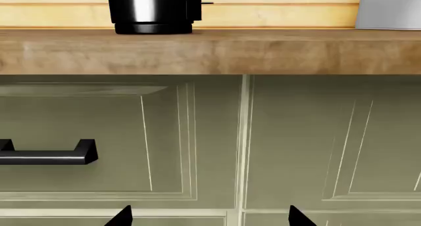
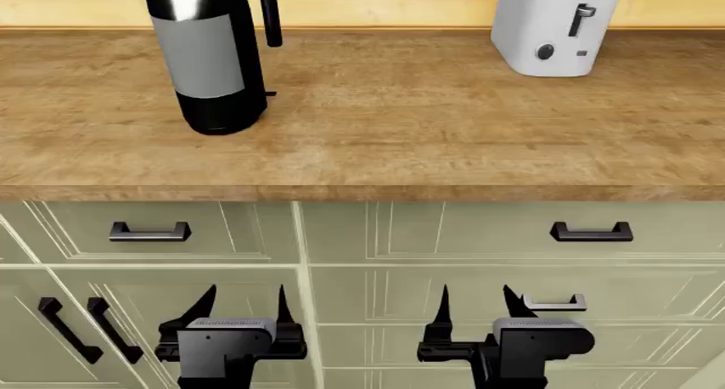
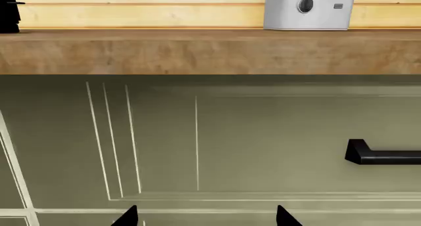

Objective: Press down the lever to turn on the electric kettle.

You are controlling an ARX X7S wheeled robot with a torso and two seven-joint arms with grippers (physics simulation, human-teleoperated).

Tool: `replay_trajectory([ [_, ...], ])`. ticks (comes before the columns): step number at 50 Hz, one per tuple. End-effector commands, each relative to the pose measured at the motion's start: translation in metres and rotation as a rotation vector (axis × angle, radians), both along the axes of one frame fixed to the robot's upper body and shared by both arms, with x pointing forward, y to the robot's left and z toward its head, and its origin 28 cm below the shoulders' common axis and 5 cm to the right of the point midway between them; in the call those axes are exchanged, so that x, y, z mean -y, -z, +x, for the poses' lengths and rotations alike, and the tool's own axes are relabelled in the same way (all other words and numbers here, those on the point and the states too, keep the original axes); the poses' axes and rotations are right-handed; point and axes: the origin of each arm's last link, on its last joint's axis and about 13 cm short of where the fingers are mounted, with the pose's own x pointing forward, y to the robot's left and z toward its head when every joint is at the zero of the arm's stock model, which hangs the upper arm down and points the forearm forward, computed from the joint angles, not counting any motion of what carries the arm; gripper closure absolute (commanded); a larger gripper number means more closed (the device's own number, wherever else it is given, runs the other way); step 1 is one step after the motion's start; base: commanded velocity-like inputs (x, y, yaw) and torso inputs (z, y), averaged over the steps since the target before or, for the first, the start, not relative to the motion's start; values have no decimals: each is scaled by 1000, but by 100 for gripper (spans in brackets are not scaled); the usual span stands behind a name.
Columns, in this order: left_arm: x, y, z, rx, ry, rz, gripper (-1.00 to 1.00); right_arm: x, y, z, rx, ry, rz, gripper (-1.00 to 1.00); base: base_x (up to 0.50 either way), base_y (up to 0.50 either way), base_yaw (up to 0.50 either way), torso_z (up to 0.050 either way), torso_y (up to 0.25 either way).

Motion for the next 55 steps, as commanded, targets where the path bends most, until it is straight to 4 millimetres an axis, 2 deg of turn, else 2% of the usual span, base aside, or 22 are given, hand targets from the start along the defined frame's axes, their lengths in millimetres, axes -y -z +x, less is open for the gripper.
replay_trajectory([
  [1, 0, 0, 0, 3, 0, -4, -100, -1, 0, 0, 0, -1, -2, -100, 0, 0, 0, 0, 0],
  [13, 1, -3, -2, 18, 6, -14, -100, 0, -1, 2, 5, -8, 19, -100, 0, 23, 0, 0, 0],
  [35, 1, -1, -2, 23, 6, 1, -100, 0, 0, 1, 4, -17, 14, -100, 0, 500, 0, 0, 0],
  [55, 2, -4, -3, 20, 2, 8, -100, 0, 1, 2, 6, -16, 11, -100, 0, 0, 0, 0, 0],
])
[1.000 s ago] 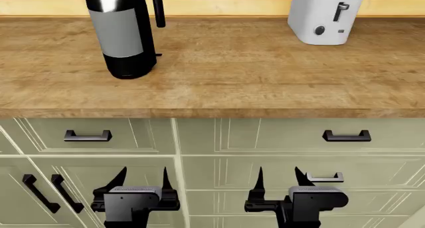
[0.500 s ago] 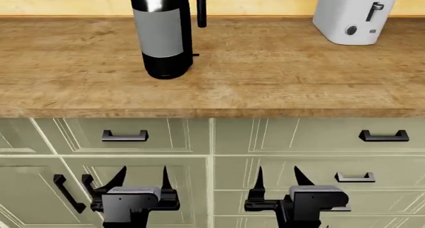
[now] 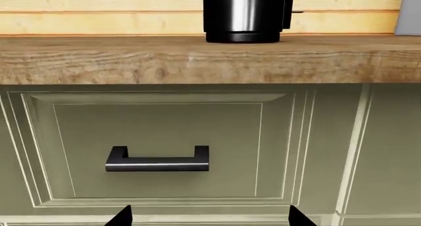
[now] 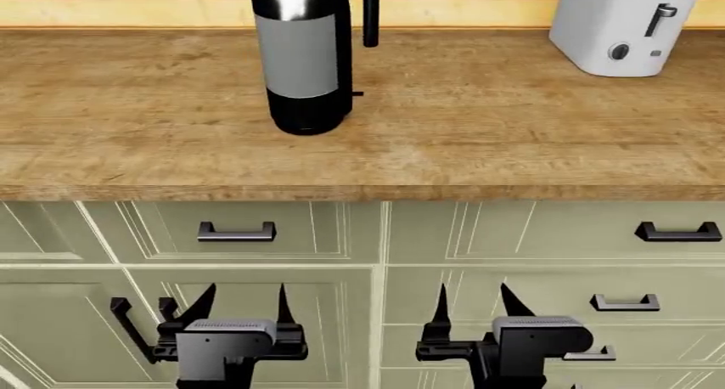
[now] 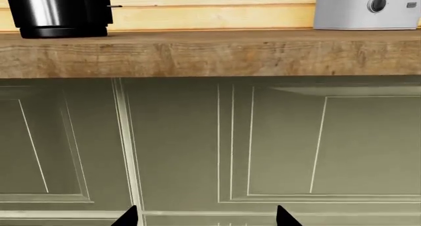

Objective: Press down the lever to turn on the electric kettle.

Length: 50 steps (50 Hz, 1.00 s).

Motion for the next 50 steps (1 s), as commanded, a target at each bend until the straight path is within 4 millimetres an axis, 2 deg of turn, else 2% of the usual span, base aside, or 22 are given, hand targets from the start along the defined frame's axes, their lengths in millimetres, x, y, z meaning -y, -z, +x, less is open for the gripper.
replay_trajectory([
  [1, 0, 0, 0, 1, -3, 6, -100, 0, 0, 0, 0, 0, -2, -100, 0, 0, 0, 0, 0],
  [50, -1, 1, 0, 20, 5, -4, -100, 0, -1, -1, 1, 8, 5, -100, 0, 0, 0, 47, 0],
])
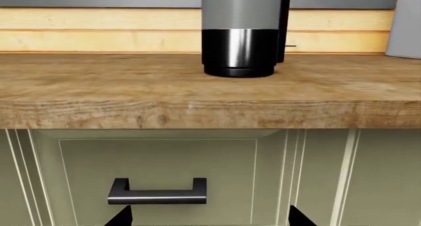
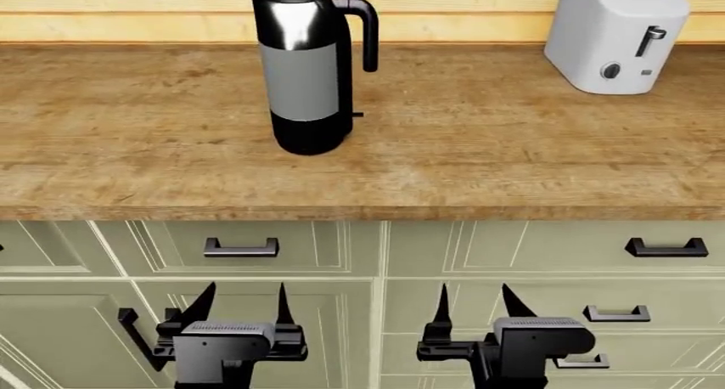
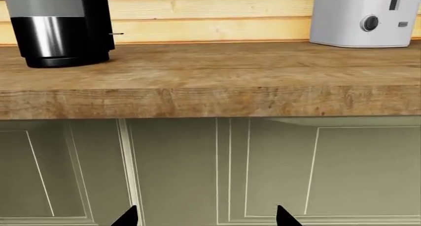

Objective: Press down the lever to turn on the electric kettle.

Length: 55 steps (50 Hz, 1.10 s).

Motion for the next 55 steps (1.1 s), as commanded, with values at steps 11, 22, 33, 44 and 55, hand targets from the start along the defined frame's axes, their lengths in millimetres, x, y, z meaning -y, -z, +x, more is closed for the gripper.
replay_trajectory([
  [11, -4, -13, -5, 84, -40, -59, -100, 5, -13, -5, 74, 20, 82, -100, 0, 0, 0, 0, 0],
  [22, -10, -39, -8, 146, -70, -92, -100, 9, -33, -11, 120, 45, 79, -100, 0, 0, 0, 0, 0],
  [33, -15, -61, -5, 157, -104, -82, -100, 13, -54, -12, 142, 49, 48, -100, 0, 0, 0, 0, 0],
  [44, -20, -100, -3, 204, -114, -9, -100, 15, -101, -6, 161, 19, -20, -100, 0, 0, 0, 0, 0],
  [55, -23, -140, 2, 215, -111, 69, -100, 20, -146, -2, 134, -22, -77, -100, 0, 0, 0, 0, 0],
])
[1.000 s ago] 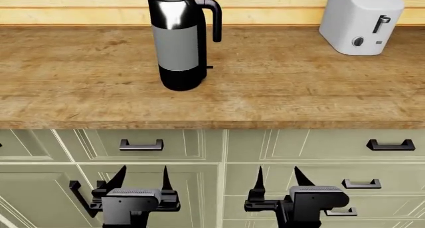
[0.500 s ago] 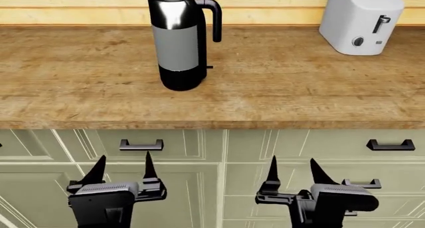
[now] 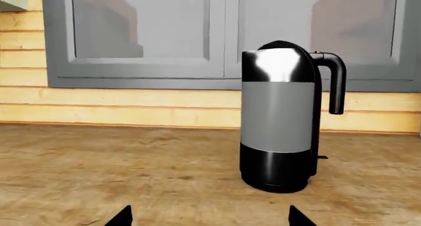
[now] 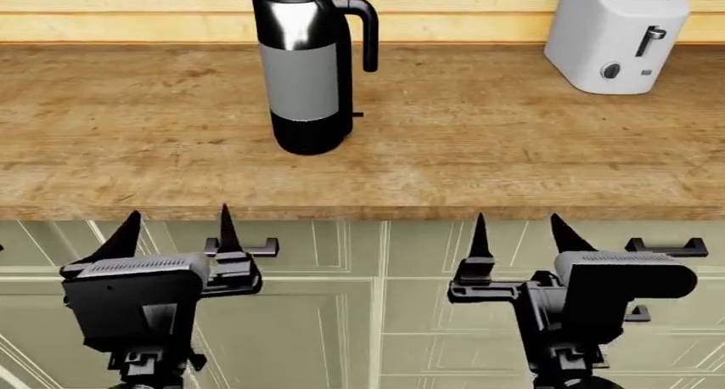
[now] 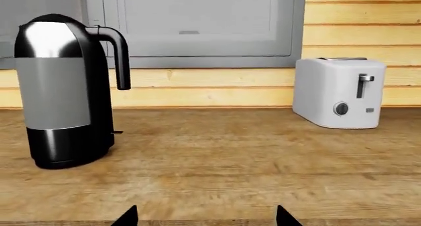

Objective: Press down the lever to turn on the electric kettle.

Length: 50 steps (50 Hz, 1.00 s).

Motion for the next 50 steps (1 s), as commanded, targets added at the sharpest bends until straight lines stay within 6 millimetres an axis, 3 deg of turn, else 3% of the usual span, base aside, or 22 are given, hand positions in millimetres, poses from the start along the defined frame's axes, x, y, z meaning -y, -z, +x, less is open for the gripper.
replay_trajectory([
  [1, -3, -39, 2, 16, -13, 76, -100, 4, -43, 0, -19, -39, -76, -100, 0, 0, 0, 0, 0],
  [9, -7, -81, 5, 0, -6, 159, -100, 8, -79, -1, -65, -62, -142, -100, 0, 0, 0, 0, 0],
  [28, -27, -168, 7, -155, 23, 287, -100, 8, -137, 3, -222, -155, -184, -100, 0, 0, 0, 0, 0],
  [36, -28, -161, 10, -175, 27, 289, -100, 13, -139, 3, -209, -177, -162, -100, 0, 2, 0, 0, 0],
  [50, -25, -162, 13, -179, 22, 325, -100, 12, -137, 4, -246, -158, -192, -100, 156, 385, 0, 0, 0],
])
